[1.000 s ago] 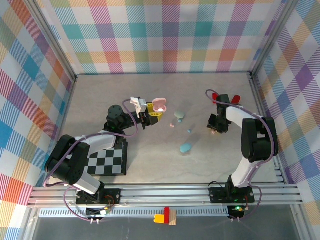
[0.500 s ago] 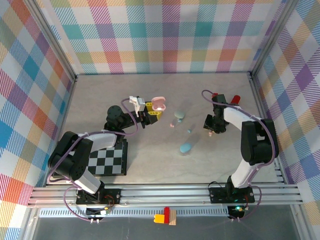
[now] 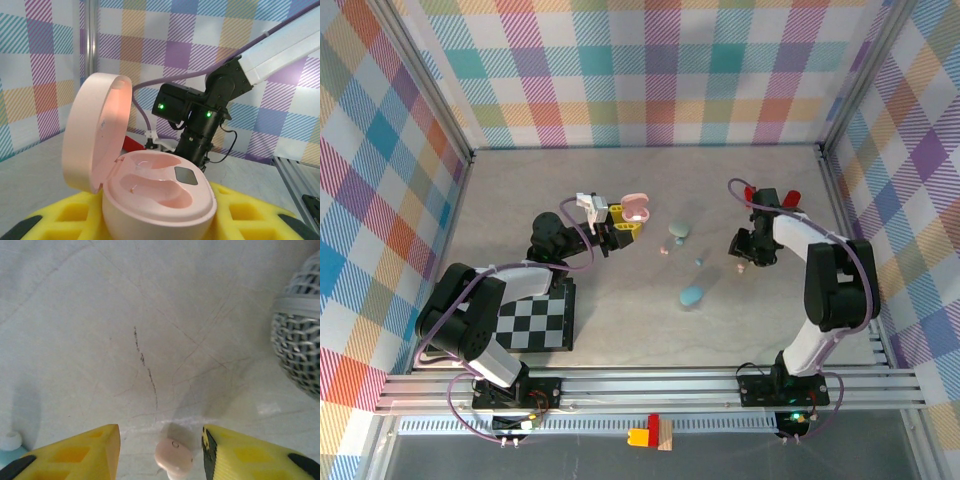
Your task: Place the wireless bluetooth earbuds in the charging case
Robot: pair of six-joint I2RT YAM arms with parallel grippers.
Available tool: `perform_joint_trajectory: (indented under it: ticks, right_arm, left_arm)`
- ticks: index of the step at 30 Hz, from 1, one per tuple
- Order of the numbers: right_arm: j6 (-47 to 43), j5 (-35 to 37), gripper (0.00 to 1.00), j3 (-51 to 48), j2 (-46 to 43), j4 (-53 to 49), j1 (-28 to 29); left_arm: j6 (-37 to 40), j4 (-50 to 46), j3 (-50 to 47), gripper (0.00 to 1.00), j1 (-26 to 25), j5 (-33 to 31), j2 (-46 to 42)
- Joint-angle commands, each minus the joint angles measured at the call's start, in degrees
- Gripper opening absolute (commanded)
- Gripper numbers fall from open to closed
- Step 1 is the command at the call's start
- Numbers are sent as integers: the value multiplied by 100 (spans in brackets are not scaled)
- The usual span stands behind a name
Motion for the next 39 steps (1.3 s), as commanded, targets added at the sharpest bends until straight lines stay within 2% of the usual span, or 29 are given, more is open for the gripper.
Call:
perform_joint_trajectory:
  ticks: [1, 19, 25, 39]
  right_arm:
    - [-133, -363, 47, 80, 142, 62, -45]
    - [213, -1063, 42, -686, -316, 253, -44]
    - [250, -1092, 33, -776, -298, 373, -44]
    - [167, -927, 20, -695, -161, 341, -10]
  left_arm:
    - [0, 156, -56, 39, 40, 119, -237]
    - [-79, 84, 172, 38, 40, 273, -116]
    - [-123, 102, 173, 38, 40, 264, -107]
    - [-76, 54, 190, 38, 40, 257, -50]
